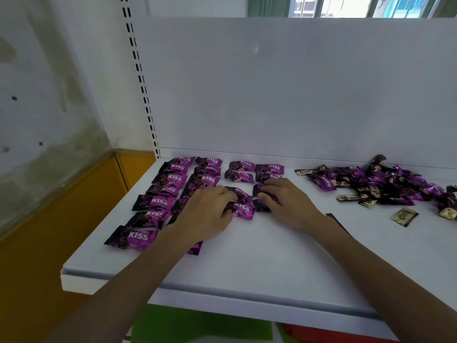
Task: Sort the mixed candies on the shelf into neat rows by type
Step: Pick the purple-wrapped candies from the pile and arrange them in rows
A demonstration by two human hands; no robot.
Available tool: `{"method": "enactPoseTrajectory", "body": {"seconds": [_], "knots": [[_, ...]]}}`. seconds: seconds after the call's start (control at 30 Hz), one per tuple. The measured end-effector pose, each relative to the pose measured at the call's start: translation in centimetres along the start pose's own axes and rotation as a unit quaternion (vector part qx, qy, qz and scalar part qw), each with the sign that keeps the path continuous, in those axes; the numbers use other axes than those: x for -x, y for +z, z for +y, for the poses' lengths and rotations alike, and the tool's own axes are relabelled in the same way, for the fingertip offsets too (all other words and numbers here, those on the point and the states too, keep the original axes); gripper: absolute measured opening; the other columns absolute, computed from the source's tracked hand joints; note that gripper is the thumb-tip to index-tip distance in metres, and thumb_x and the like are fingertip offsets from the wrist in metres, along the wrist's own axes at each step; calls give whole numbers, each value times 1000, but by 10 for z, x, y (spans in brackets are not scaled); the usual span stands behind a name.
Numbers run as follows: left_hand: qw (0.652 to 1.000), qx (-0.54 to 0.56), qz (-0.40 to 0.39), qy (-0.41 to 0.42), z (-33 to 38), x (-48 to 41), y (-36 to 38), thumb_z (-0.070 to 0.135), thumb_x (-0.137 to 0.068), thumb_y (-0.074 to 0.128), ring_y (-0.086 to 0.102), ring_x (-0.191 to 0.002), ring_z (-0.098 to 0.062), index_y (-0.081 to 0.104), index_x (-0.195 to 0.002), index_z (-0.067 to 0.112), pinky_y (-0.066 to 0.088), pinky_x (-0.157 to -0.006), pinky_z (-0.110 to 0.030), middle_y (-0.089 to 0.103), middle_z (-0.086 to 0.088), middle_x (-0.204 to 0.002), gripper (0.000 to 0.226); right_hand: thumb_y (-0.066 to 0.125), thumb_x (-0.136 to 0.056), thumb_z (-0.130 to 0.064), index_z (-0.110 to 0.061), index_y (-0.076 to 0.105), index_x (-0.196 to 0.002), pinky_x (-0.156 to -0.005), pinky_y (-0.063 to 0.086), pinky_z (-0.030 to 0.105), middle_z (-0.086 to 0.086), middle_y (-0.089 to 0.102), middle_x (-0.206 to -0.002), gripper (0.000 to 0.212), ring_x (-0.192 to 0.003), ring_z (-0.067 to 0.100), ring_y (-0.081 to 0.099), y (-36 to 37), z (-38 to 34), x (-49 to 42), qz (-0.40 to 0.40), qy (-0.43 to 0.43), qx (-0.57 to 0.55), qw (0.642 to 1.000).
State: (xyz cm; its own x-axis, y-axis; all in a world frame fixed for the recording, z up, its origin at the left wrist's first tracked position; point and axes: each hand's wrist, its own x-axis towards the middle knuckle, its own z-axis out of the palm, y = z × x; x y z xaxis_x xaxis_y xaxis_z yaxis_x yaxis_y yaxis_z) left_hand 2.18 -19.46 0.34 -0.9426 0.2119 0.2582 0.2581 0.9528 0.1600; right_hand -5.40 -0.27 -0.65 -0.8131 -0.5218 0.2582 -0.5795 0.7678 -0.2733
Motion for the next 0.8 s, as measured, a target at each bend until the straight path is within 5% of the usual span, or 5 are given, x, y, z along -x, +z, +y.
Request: {"method": "enactPoseTrajectory", "body": {"seconds": [0.3, 0.8], "knots": [[996, -44, -76, -2, 6, -21, 2, 38, -97, 31, 32, -131, -18, 36, -139, 22, 30, -105, -41, 34, 1, -145, 45, 43, -95, -33, -16, 65, -110, -90, 39, 29, 0, 58, -118, 32, -113, 18, 46, 1, 10, -2, 40, 0, -5, 999], [996, -28, -82, -9, -1, -45, 9, 42, -94, 40, 33, -128, -21, 34, -140, 23, 33, -105, -39, 33, -1, -142, 50, 46, -94, -30, -12, 65, -111, -86, 38, 23, 2, 58, -118, 30, -113, 16, 46, -3, 16, -11, 27, -17, -10, 999]]}}
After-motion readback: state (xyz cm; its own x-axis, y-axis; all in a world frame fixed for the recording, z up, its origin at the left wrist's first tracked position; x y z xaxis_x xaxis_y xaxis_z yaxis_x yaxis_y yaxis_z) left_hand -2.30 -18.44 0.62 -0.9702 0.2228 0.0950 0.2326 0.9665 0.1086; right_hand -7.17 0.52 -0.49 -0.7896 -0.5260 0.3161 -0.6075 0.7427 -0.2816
